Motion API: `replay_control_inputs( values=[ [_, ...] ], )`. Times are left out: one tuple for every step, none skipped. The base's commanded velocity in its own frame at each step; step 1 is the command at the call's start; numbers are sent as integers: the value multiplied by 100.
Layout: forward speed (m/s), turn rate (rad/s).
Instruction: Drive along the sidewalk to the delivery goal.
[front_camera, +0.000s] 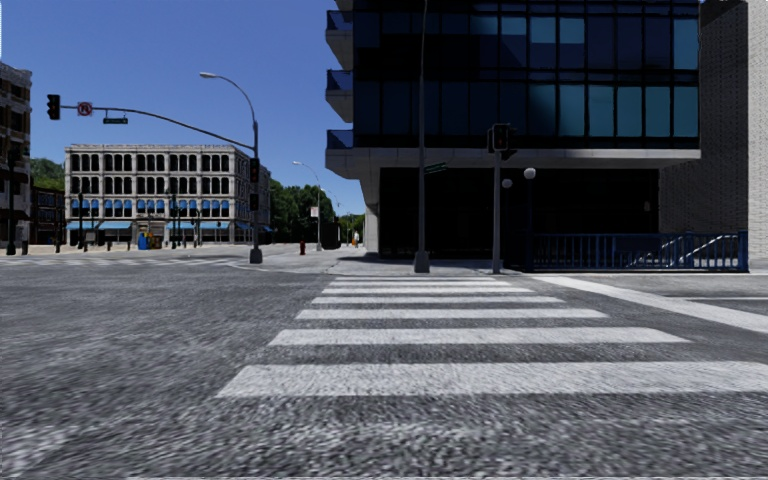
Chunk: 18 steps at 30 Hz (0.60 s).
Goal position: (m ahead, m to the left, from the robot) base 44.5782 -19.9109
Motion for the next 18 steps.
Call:
replay_control_inputs(
  values=[
    [200, 0],
    [200, 0],
    [200, 0],
    [200, 0],
    [200, 0],
    [200, 0],
    [200, 0],
    [200, 0],
    [200, 0],
    [200, 0],
    [200, 0],
    [200, 0],
    [200, 0],
    [200, 0],
    [200, 0],
    [200, 0],
    [200, 0],
    [200, 0]
  ],
)
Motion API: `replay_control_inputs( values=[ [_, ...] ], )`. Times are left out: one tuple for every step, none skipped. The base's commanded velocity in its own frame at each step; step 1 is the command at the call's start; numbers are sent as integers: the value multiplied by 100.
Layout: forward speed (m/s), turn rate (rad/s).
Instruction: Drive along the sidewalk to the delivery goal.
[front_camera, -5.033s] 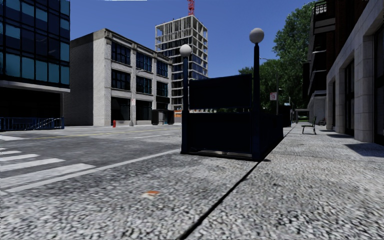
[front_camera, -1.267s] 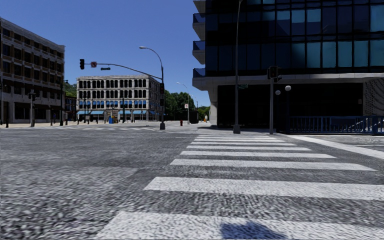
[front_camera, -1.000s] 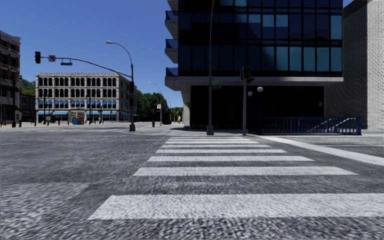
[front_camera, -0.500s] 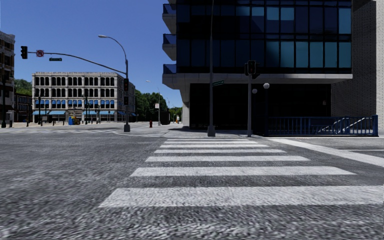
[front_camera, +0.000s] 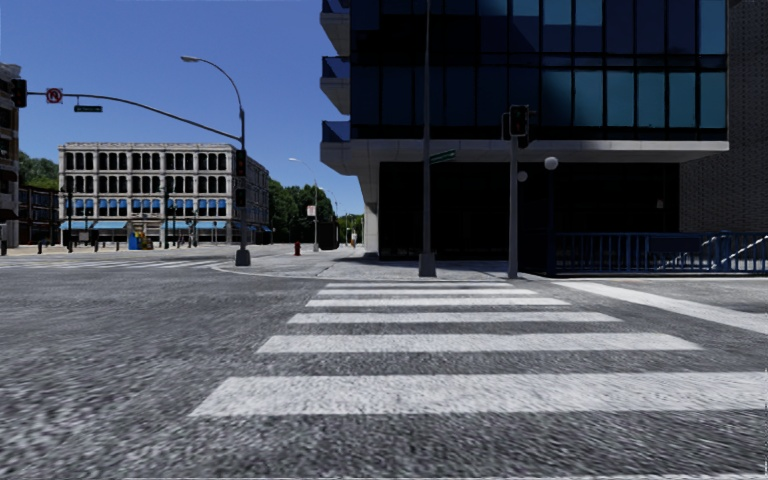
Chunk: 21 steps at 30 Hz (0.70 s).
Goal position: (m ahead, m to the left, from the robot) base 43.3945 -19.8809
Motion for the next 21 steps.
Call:
replay_control_inputs(
  values=[
    [200, 0],
    [200, 0],
    [200, 0],
    [200, 0],
    [200, 0],
    [200, 0],
    [200, 0],
    [200, 0],
    [200, 0],
    [200, 0],
    [200, 0],
    [200, 0],
    [200, 0],
    [200, 0],
    [200, 0],
    [200, 0],
    [200, 0],
    [200, 0],
    [200, 0],
    [200, 0],
    [200, 0]
  ],
)
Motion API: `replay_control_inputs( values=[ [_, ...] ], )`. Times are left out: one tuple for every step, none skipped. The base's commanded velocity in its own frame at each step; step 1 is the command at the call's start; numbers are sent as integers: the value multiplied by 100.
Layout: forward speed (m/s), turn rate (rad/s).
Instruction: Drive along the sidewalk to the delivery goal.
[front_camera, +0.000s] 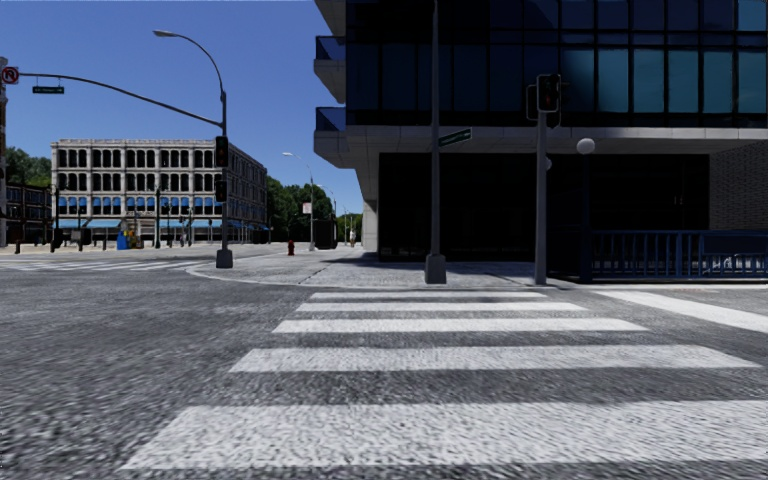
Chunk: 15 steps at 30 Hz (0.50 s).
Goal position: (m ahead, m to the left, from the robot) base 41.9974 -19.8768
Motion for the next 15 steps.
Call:
replay_control_inputs(
  values=[
    [200, 0],
    [200, 0],
    [200, 0],
    [200, 0],
    [200, 0],
    [200, 0],
    [200, 0],
    [200, 0],
    [200, 0],
    [200, 0],
    [200, 0],
    [200, 0],
    [200, 0],
    [200, 0],
    [200, 0]
  ],
)
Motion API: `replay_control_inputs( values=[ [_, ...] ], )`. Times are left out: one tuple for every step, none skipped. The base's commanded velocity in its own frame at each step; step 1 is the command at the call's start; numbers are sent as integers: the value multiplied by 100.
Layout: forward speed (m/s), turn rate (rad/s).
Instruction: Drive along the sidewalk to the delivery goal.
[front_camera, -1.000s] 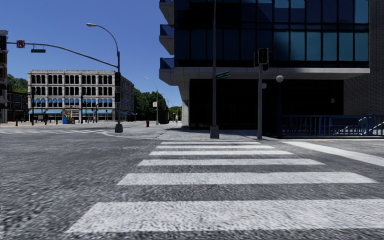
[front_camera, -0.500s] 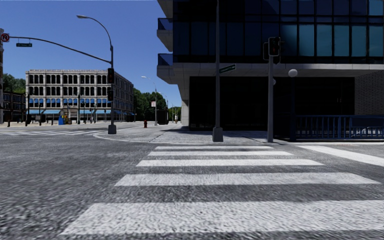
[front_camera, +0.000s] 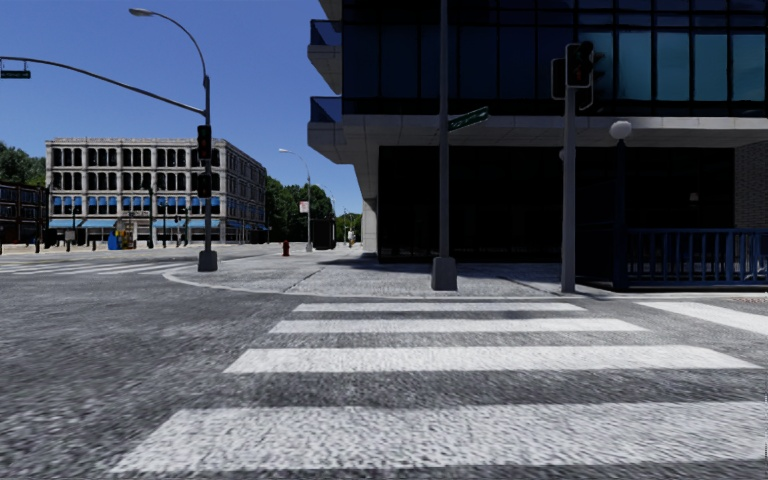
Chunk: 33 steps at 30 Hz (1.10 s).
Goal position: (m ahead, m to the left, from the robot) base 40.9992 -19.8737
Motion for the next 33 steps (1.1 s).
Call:
replay_control_inputs(
  values=[
    [200, 0],
    [200, 0],
    [200, 0],
    [200, 0],
    [200, 0],
    [200, 0],
    [200, 0],
    [200, 0],
    [200, 0],
    [200, 0],
    [200, 0],
    [200, 0],
    [200, 0],
    [200, 0],
    [200, 0],
    [200, 0],
    [200, 0],
    [200, 0],
    [200, 0],
    [200, 0],
    [200, 0],
    [200, 0],
    [200, 0],
    [200, 0],
    [200, 0],
    [200, 0],
    [200, 0],
    [200, 0],
    [200, 0],
    [200, 0],
    [200, 0],
    [200, 26],
    [200, 55]
  ],
)
